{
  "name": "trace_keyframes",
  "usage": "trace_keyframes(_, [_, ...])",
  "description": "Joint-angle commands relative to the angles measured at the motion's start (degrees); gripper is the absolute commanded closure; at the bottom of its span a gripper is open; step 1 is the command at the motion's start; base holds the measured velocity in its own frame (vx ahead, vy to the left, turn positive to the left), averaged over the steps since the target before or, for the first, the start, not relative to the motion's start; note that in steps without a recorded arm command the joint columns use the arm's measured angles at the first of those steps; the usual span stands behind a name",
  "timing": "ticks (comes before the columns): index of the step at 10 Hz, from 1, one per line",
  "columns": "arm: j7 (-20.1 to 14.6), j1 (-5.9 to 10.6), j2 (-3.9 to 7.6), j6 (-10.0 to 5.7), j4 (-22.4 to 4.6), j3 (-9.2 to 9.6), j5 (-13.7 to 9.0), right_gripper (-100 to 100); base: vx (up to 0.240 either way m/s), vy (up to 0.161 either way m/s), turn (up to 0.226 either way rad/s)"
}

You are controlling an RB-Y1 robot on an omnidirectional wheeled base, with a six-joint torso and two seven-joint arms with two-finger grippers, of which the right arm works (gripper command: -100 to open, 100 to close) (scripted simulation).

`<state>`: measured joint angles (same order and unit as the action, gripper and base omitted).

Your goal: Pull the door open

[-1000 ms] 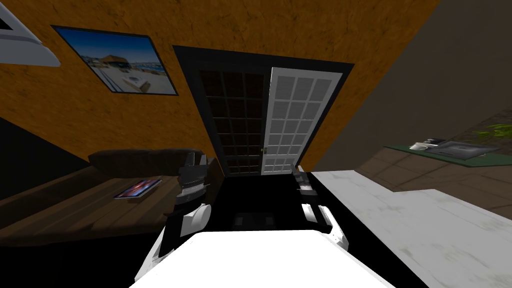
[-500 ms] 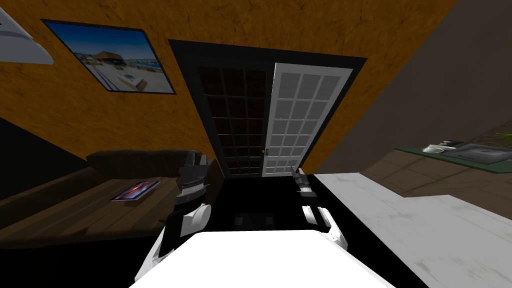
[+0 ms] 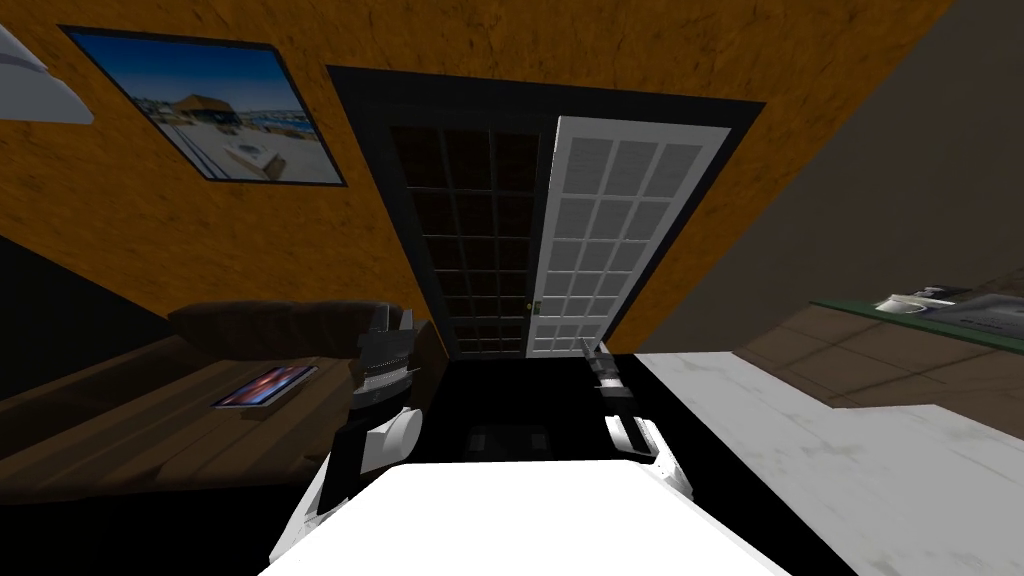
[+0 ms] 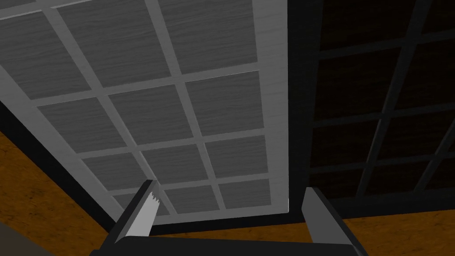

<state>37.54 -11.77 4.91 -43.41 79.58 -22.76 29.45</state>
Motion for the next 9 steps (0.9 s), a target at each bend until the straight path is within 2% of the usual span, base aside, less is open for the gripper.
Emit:
trace_keyframes(1, [1.8, 0.55, -0.33, -0.54, -2.0, -0.87, 1.0, -100, 0.106, 0.008, 0.028])
trace_keyframes(8, [8.4, 3.37, -1.43, -3.17, -11.0, -4.73, 5.0, -100, 0.103, 0.010, 0.028])
trace_keyframes(9, [10.2, 4.12, -1.84, -3.84, -13.4, -5.72, 6.0, -100, 0.127, 0.010, 0.044])
